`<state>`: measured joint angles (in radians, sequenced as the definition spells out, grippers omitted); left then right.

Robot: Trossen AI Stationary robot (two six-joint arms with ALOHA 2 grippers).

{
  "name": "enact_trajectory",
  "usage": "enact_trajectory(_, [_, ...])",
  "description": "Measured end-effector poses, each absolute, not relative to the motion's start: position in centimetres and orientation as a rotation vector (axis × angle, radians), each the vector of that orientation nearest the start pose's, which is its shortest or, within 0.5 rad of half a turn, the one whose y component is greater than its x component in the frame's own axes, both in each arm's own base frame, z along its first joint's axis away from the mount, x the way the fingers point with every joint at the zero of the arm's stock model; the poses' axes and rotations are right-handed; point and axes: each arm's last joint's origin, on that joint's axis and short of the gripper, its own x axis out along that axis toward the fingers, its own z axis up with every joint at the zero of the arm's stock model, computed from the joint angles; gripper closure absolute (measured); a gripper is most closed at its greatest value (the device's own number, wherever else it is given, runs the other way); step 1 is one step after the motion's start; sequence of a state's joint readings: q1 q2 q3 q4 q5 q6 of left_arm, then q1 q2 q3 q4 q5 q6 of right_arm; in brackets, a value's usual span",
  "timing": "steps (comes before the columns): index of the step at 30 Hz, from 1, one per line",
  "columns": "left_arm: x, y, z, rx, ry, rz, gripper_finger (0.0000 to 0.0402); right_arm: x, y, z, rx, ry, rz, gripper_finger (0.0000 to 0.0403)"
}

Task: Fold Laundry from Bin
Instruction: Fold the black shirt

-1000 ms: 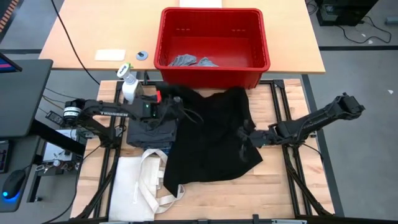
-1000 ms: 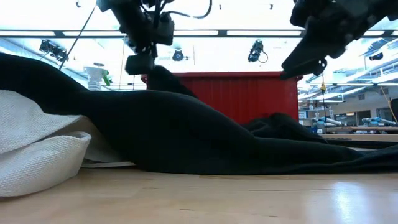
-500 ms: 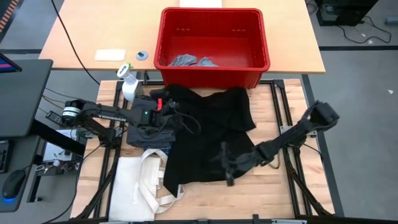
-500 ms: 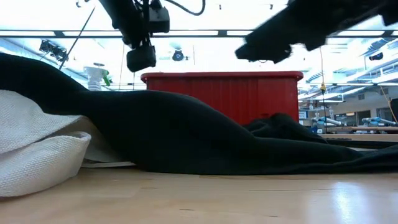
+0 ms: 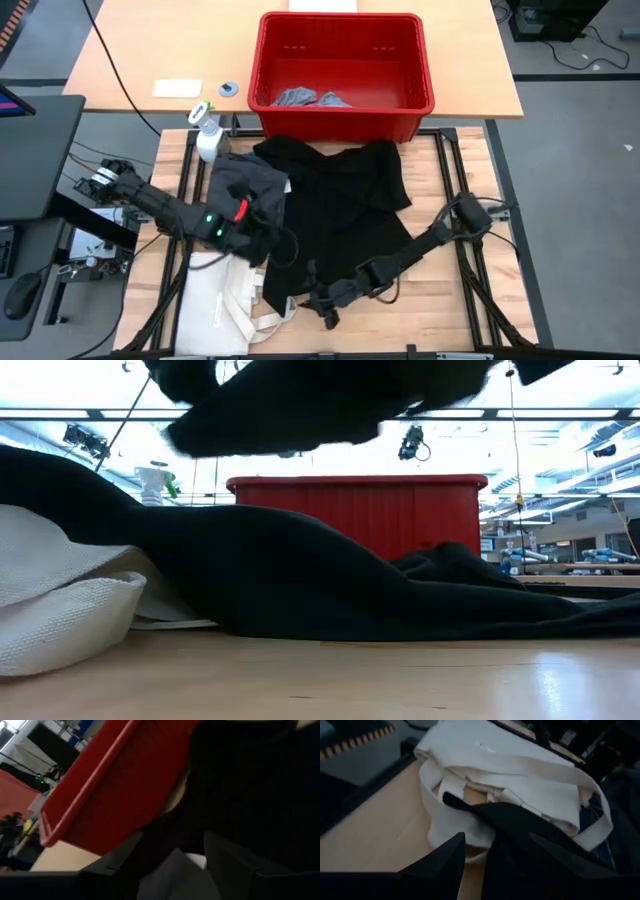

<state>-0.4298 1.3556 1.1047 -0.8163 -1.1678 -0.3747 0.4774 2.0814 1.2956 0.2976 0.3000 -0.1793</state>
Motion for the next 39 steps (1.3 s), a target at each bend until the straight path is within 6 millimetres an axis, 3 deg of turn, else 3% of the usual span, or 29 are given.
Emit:
enact_trajectory(6, [23.0, -11.9, 28.3, 0.487, 0.385, 0.860, 0.0193, 43.4, 21.3, 15.6, -0.450, 0.481, 0.205, 0.0188])
enact_trajectory(15, [21.1, -15.1, 28.1, 0.400, 0.292, 0.748, 0.0193, 44.4, 20.9, 16.0, -0.501, 0.563, 0.231, 0.0215])
enact_trajectory(20, [20.9, -15.3, 28.1, 0.381, 0.282, 0.740, 0.0193, 44.6, 20.3, 15.6, -0.496, 0.573, 0.302, 0.0267])
enact_trajectory(27, [20.9, -15.3, 28.1, 0.365, 0.276, 0.741, 0.0193, 44.8, 19.3, 15.3, -0.497, 0.583, 0.269, 0.0330])
enact_trajectory(31, [20.9, -15.3, 28.1, 0.362, 0.281, 0.738, 0.0193, 45.2, 18.9, 15.6, -0.473, 0.548, 0.258, 0.0388])
enact_trajectory(33, [20.9, -15.3, 28.0, 0.363, 0.283, 0.737, 0.0193, 45.3, 18.9, 15.6, -0.475, 0.538, 0.260, 0.0393])
enact_trajectory(36, [20.9, -15.3, 28.0, 0.367, 0.287, 0.735, 0.0193, 44.5, 19.2, 16.8, -0.499, 0.563, 0.228, 0.0392])
enact_trajectory(39, [20.9, -15.3, 28.0, 0.371, 0.288, 0.734, 0.0193, 43.0, 20.0, 20.2, -0.514, 0.535, 0.177, 0.0397])
